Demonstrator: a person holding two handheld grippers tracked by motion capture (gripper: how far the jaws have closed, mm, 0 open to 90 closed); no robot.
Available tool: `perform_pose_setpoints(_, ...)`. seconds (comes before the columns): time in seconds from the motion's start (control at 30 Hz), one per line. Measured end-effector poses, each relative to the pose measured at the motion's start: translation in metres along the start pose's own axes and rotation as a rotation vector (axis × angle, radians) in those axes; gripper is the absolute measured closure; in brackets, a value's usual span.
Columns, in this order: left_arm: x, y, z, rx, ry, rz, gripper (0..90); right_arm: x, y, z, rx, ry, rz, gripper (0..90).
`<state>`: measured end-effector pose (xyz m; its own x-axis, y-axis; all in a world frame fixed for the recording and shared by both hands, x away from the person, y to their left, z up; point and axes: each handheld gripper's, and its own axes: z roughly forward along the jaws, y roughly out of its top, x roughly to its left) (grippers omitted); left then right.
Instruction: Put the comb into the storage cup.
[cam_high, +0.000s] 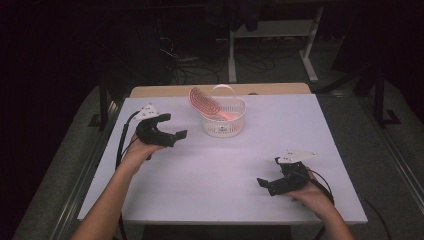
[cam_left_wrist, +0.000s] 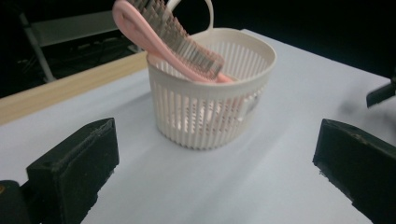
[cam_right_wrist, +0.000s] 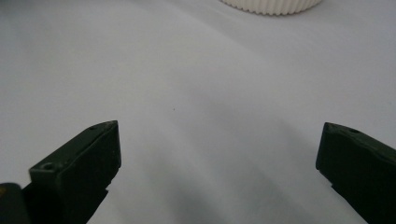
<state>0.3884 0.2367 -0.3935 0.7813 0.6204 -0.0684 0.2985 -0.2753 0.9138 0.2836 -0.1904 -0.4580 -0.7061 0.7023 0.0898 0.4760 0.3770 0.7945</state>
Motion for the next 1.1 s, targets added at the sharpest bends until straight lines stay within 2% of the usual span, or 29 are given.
perform_pose_setpoints(0.53, -0.015, -0.033, -0.019, 0.064, -0.019, -0.006, 0.0, 0.001, 0.016, -0.009, -0.025, -0.006, -0.02, 0.0)
perform_pose_setpoints(0.7, -0.022, -0.042, -0.025, 0.082, -0.034, 0.002, 0.0, 0.001, 0.017, -0.01, -0.027, -0.003, -0.02, 0.0)
perform_pose_setpoints(0.87, -0.028, -0.052, -0.032, 0.099, -0.028, 0.029, 0.0, 0.001, 0.017, -0.01, -0.029, -0.004, -0.021, 0.0)
perform_pose_setpoints(1.1, -0.031, -0.066, -0.04, 0.11, -0.036, 0.03, 0.0, 0.001, 0.015, -0.009, -0.024, -0.002, -0.02, 0.0)
